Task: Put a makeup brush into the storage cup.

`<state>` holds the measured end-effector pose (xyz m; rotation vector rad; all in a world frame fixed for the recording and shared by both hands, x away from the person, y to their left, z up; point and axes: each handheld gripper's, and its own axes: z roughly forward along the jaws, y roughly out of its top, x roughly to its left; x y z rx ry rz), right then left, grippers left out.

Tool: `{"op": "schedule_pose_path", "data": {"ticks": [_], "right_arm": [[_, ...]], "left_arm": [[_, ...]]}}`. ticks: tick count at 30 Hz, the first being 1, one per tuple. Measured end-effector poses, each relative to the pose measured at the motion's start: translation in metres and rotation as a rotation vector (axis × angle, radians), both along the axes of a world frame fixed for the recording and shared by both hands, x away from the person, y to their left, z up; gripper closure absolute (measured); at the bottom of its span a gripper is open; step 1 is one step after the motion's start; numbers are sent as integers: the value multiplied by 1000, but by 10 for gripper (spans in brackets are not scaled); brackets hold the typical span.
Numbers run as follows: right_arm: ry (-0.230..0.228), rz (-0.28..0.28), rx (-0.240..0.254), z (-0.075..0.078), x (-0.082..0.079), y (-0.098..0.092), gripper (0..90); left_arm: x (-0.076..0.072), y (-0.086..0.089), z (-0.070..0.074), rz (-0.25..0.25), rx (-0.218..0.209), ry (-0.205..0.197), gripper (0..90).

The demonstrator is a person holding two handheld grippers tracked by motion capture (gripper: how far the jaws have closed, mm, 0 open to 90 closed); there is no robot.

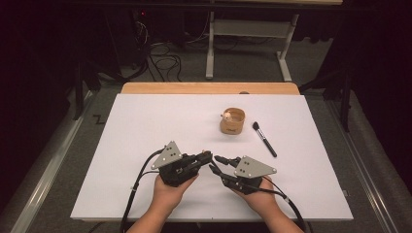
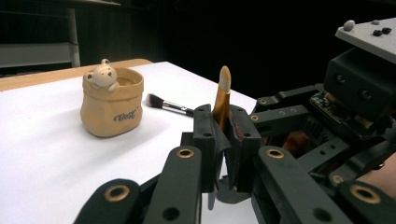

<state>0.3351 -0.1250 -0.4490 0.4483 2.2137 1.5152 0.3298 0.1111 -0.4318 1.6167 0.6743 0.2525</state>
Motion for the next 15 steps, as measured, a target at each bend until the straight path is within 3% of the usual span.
{"op": "schedule_pose_path", "data": {"ticks": [5, 15], "right_arm": [[-12, 2, 27, -3, 1, 5, 676], [-10, -1, 3, -6, -1, 8, 770]], "left_arm": [[-1, -2, -2, -8, 10, 1, 840], [-1, -6, -5, -13, 22, 2, 840]]}}
